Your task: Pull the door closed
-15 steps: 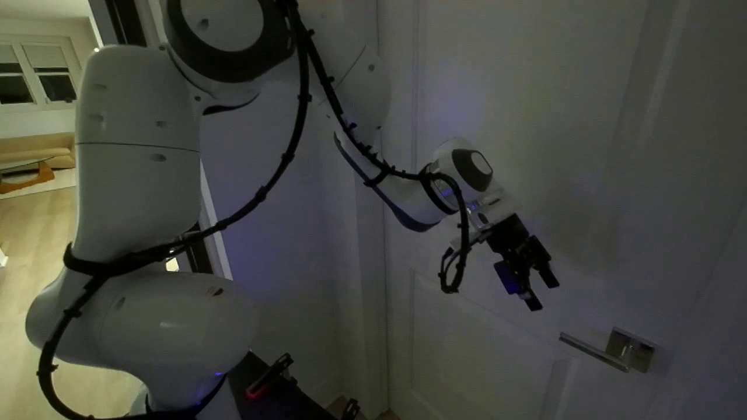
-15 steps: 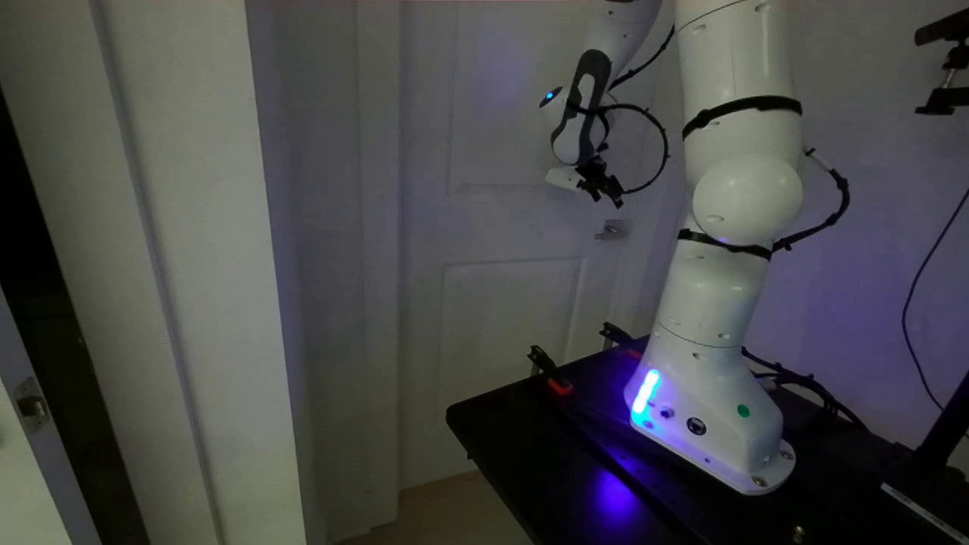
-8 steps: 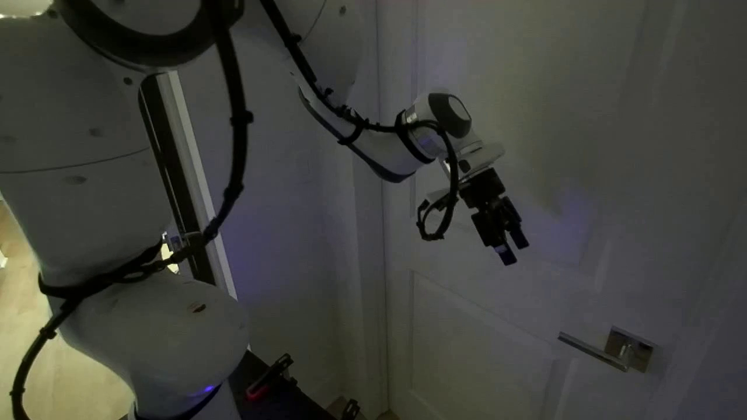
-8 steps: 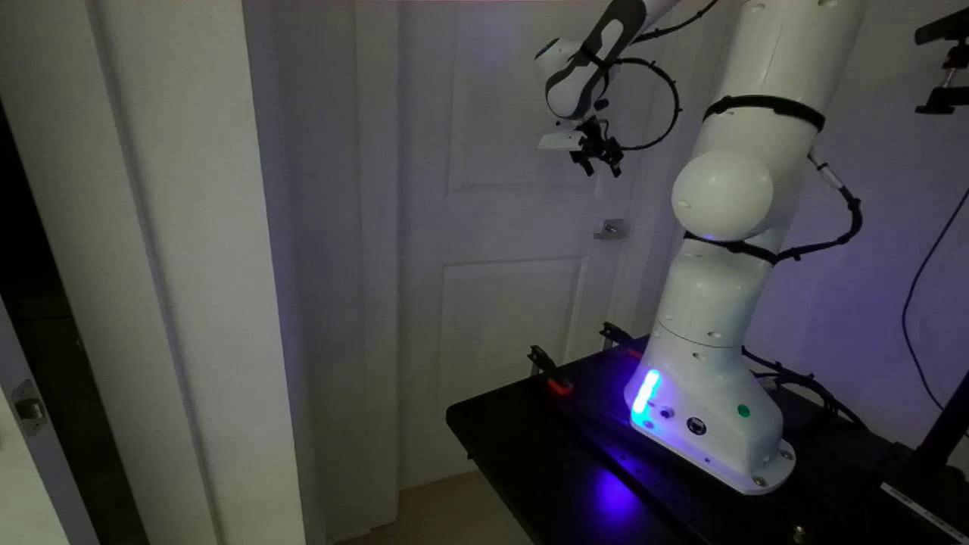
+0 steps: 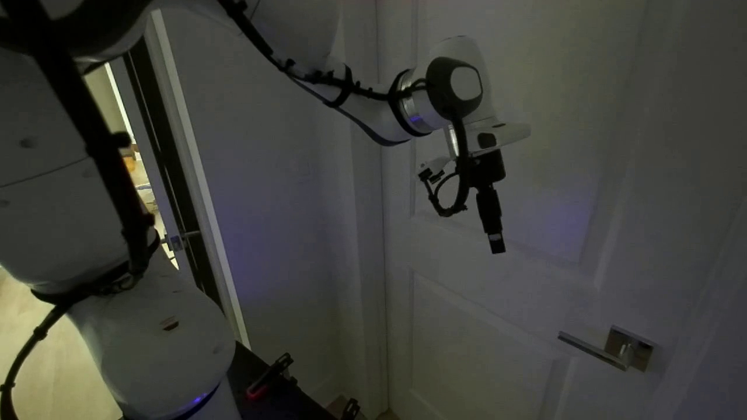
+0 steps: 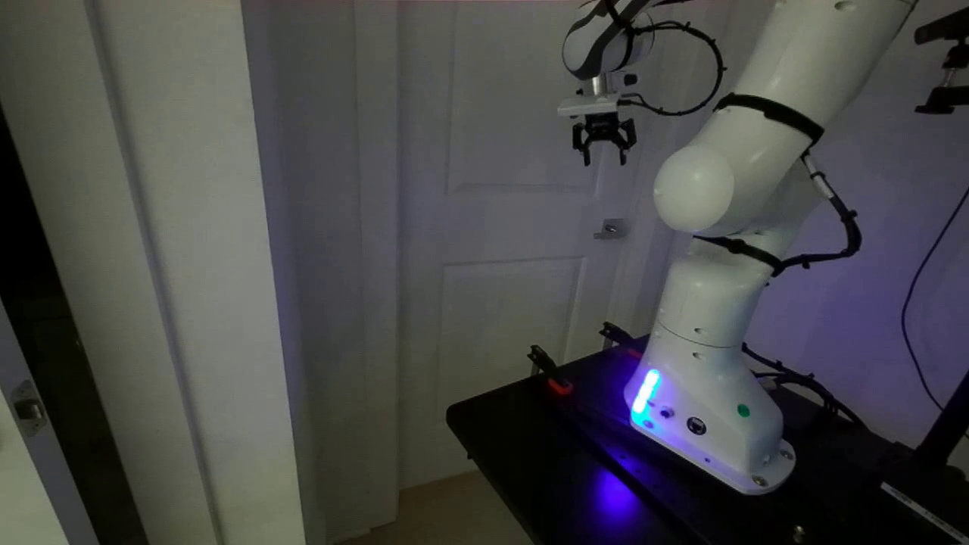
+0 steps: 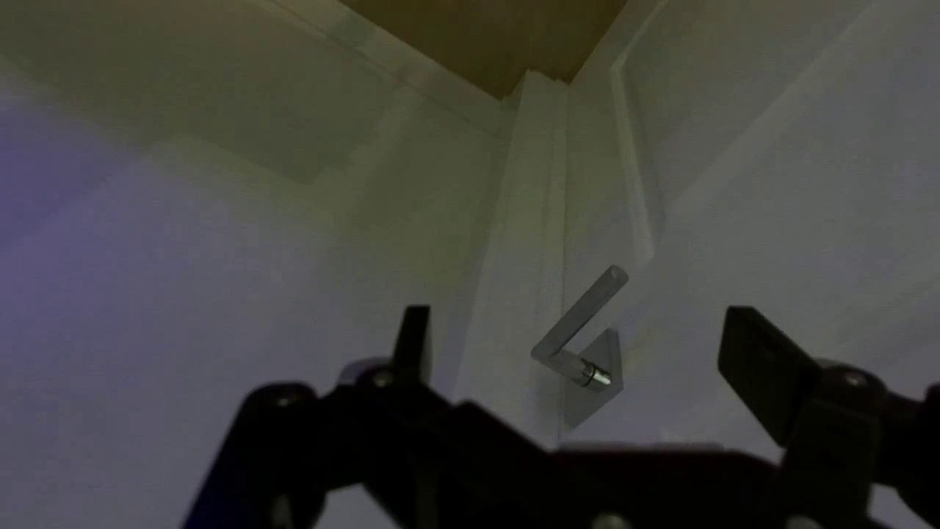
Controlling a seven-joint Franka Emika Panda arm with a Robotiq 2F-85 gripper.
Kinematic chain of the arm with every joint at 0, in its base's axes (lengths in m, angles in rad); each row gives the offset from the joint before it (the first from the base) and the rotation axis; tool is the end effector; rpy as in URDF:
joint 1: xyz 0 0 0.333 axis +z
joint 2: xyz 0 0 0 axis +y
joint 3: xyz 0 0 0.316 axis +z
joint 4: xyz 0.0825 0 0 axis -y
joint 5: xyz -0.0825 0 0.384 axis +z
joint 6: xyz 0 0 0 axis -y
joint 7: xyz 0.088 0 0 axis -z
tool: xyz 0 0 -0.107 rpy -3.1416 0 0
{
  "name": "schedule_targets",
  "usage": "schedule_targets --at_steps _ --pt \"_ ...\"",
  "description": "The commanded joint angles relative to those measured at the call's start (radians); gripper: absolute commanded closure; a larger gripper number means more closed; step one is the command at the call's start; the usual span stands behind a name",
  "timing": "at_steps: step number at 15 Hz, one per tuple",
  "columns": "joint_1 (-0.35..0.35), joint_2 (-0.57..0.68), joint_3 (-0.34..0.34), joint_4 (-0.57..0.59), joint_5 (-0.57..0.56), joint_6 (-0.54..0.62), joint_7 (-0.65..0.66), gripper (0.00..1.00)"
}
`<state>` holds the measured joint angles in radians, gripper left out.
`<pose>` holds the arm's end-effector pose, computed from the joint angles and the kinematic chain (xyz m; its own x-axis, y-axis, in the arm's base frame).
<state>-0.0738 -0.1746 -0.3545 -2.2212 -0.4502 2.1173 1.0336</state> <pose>0.4486 -0.2319 0.4527 0.3357 -0.8938 0.2975 -0.9412 -0.3053 0.1448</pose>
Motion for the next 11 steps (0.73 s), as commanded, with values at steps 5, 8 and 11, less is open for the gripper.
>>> schedule_targets --at_steps 5,8,11 --pt "-0.111 -0.035 0.055 0.003 0.231 -0.033 -0.525 0.00" --pt "-0.147 -0.015 0.082 0.003 0.234 -0.005 -0.531 0.00" --pt "-0.155 -0.017 0.087 0.003 0.241 -0.009 -0.562 0.00"
